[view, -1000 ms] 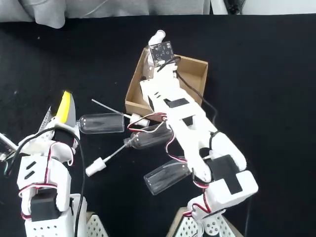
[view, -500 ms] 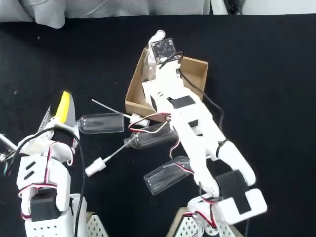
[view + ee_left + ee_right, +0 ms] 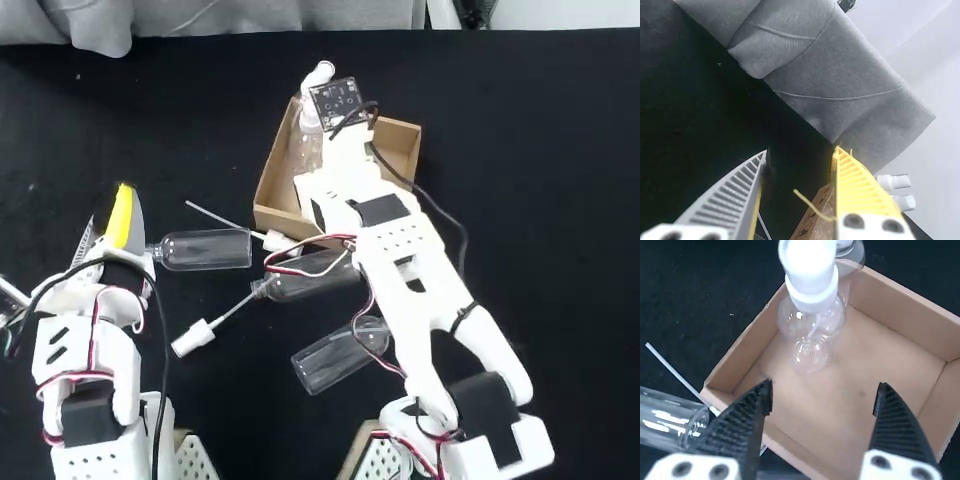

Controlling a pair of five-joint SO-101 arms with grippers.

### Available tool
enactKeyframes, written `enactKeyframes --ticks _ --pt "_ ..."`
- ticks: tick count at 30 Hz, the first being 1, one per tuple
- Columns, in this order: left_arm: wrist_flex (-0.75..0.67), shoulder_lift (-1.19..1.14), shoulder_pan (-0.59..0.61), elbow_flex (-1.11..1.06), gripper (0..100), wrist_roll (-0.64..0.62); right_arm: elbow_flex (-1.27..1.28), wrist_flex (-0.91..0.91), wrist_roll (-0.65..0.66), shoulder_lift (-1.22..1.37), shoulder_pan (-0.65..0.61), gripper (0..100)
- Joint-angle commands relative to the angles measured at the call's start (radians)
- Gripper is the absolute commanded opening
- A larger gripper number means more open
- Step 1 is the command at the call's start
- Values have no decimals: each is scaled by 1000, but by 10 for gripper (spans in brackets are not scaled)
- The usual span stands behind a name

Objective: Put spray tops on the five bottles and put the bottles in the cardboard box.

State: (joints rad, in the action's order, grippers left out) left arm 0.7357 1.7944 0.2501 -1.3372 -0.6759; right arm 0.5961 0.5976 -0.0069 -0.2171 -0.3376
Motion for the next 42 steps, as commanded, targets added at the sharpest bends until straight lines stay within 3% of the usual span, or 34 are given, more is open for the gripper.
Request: enactKeyframes --ticks 1,23,31,37,42 --pt "-23 9 8 12 195 2 -21 28 -2 -71 23 279" --pt "-23 9 8 12 194 2 -21 221 -2 -234 21 276" --pt "-23 9 8 12 195 2 -108 390 2 -245 21 276" --pt "-25 9 8 12 195 2 -171 505 144 -245 21 276" --pt "-25 9 8 12 195 2 -234 617 167 -245 21 276"
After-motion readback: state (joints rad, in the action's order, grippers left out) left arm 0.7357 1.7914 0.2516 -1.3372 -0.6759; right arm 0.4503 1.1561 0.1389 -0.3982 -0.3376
